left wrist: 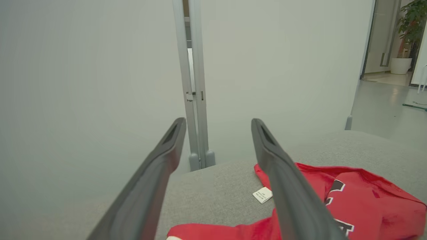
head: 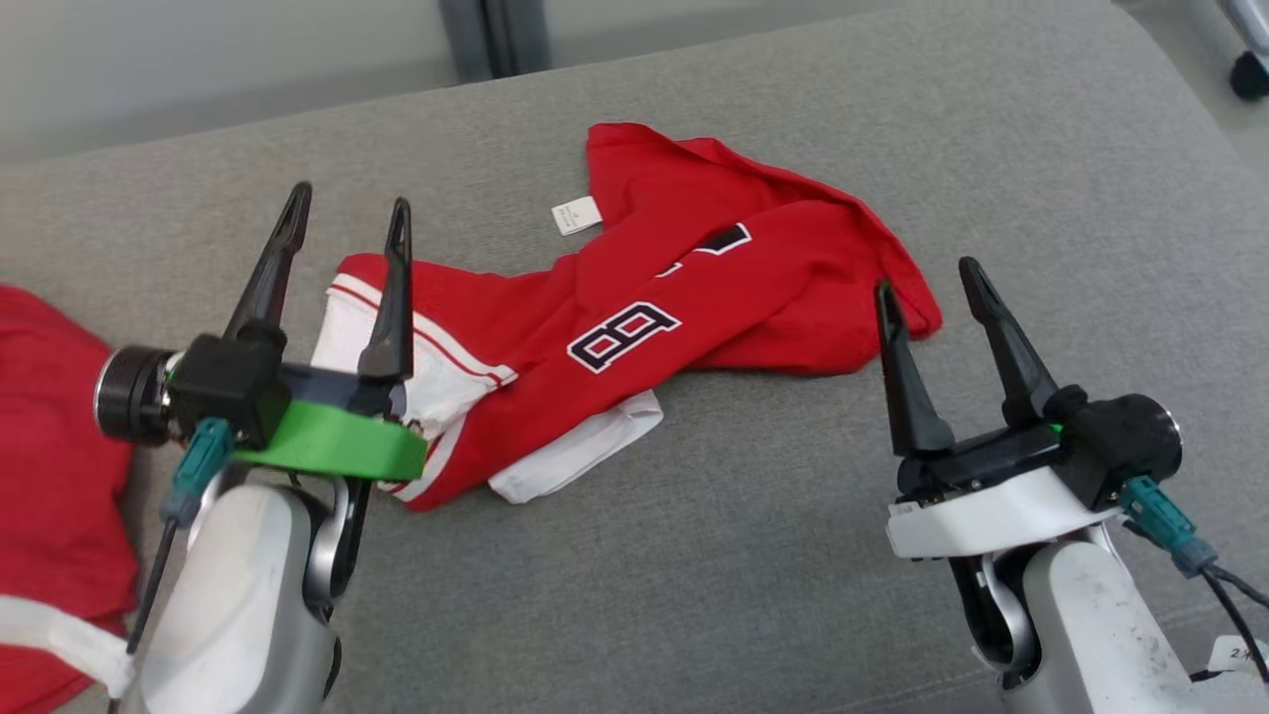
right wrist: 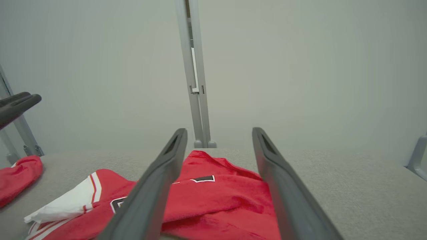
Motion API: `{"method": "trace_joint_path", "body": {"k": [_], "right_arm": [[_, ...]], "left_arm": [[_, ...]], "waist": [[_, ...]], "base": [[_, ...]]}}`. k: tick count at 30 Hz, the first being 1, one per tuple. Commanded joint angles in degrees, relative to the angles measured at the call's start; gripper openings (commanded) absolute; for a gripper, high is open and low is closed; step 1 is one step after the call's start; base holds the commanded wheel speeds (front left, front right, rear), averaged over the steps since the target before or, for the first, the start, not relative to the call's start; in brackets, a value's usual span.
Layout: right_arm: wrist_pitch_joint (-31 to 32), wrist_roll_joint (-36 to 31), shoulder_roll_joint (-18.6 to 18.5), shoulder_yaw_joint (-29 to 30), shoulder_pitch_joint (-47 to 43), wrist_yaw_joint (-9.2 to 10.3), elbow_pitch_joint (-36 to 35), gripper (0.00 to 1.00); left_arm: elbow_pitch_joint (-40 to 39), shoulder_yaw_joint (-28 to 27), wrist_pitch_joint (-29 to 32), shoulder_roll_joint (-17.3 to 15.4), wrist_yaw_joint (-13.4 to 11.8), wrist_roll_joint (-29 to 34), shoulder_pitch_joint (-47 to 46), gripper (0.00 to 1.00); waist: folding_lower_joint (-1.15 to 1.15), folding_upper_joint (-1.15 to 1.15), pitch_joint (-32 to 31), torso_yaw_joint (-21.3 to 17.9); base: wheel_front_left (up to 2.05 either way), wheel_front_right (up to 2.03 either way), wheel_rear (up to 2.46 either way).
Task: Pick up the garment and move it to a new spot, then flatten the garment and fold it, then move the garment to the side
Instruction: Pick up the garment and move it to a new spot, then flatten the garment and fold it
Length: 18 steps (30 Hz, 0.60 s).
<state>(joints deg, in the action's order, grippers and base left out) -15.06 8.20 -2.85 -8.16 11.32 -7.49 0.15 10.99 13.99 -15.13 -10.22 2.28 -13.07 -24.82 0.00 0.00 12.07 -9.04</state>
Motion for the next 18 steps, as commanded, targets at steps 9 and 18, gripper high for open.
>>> {"method": "trace_joint_path", "body": {"k": [9, 18], "right_arm": [[-0.2, -1.7, -0.1, -1.8, -2.4, 0.00, 1.5, 1.00], [-0.2, -3.6, -2.5, -8.1, 0.1, 0.00, 3.9, 1.00]], "left_arm": [[-5.9, -5.4, 0.0, 3.6, 0.1, 0.6, 15.0, 1.00], [-5.3, -6.6, 0.0, 6.4, 1.9, 2.6, 16.5, 1.00]], "waist": [[0.00, 0.00, -5.0, 8.6], [0.00, 0.00, -3.8, 11.9]], "base": [[0.00, 0.00, 0.00], [0.00, 0.00, 0.00]]}}
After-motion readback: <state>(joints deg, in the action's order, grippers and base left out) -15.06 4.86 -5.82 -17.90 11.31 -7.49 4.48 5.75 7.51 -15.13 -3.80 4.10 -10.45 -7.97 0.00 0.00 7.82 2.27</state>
